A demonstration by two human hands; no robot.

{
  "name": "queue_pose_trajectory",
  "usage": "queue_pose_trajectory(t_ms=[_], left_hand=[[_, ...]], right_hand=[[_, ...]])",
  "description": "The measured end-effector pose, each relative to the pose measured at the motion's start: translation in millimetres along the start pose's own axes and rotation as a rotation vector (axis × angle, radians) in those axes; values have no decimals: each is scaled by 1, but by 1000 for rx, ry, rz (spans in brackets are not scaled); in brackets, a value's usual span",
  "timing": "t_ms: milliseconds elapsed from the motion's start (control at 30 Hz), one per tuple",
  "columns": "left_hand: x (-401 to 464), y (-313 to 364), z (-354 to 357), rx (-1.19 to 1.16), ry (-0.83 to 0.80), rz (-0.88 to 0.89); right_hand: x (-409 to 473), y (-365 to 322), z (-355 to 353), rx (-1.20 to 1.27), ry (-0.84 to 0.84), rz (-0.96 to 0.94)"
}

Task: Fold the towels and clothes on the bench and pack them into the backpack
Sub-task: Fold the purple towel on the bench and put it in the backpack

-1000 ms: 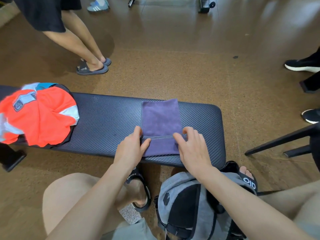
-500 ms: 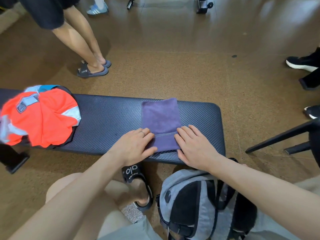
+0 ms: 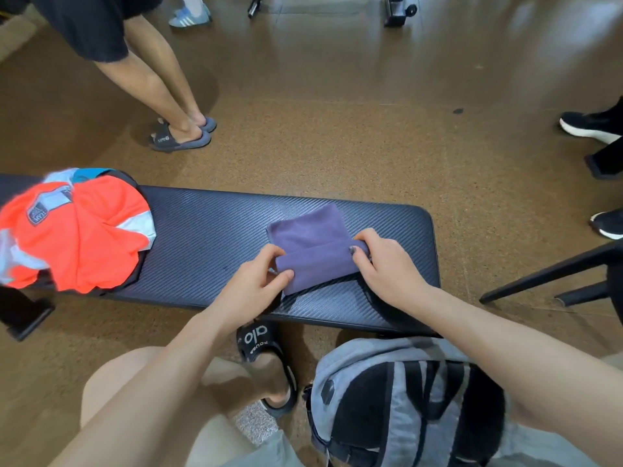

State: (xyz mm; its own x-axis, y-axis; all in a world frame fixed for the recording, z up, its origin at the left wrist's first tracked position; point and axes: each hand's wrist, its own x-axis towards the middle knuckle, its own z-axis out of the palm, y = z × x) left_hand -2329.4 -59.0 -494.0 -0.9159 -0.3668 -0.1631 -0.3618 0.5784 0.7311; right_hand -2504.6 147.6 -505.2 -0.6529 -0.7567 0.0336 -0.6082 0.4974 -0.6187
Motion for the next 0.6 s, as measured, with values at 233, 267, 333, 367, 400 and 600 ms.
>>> queue_pose_trajectory(t_ms=[233, 267, 333, 367, 400, 600], left_hand=[[3, -2, 15, -21, 138, -128], [3, -3, 17, -9, 152, -146], [5, -4, 19, 8, 161, -184], [6, -4, 20, 2, 166, -194], [7, -3, 20, -7, 172, -199], [13, 4, 23, 47, 180, -251]], right_hand=[[20, -4, 13, -19, -24, 146], [22, -5, 14, -31, -26, 162], [28, -6, 15, -81, -32, 188], [31, -6, 15, -123, -40, 188], [34, -6, 15, -172, -52, 187], [43, -11, 19, -404, -106, 200]])
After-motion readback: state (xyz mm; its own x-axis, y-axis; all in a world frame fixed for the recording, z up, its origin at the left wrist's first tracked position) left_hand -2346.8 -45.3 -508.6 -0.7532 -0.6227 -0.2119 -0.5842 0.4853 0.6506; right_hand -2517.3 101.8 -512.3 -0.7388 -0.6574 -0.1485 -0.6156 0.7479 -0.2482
